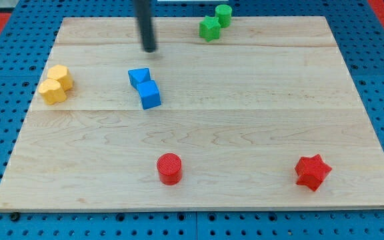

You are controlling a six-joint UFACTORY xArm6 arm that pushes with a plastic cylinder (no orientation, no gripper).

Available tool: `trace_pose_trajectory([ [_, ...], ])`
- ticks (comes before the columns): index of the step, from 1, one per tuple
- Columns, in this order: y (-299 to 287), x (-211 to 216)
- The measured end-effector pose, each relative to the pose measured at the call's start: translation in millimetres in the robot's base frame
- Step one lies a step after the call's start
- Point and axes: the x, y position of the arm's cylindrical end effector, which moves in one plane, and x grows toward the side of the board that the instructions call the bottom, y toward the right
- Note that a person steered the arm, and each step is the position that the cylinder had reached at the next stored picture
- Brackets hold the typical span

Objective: Move red star below to the red circle

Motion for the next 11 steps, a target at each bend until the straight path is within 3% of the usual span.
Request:
trace_pose_trajectory([
  [1,118,12],
  [2,232,62],
  [3,302,145],
  [4,317,213],
  [5,315,274],
  [6,236,291],
  [7,96,289],
  [8,25,280],
  [9,59,272],
  [10,97,332],
  [11,59,332],
])
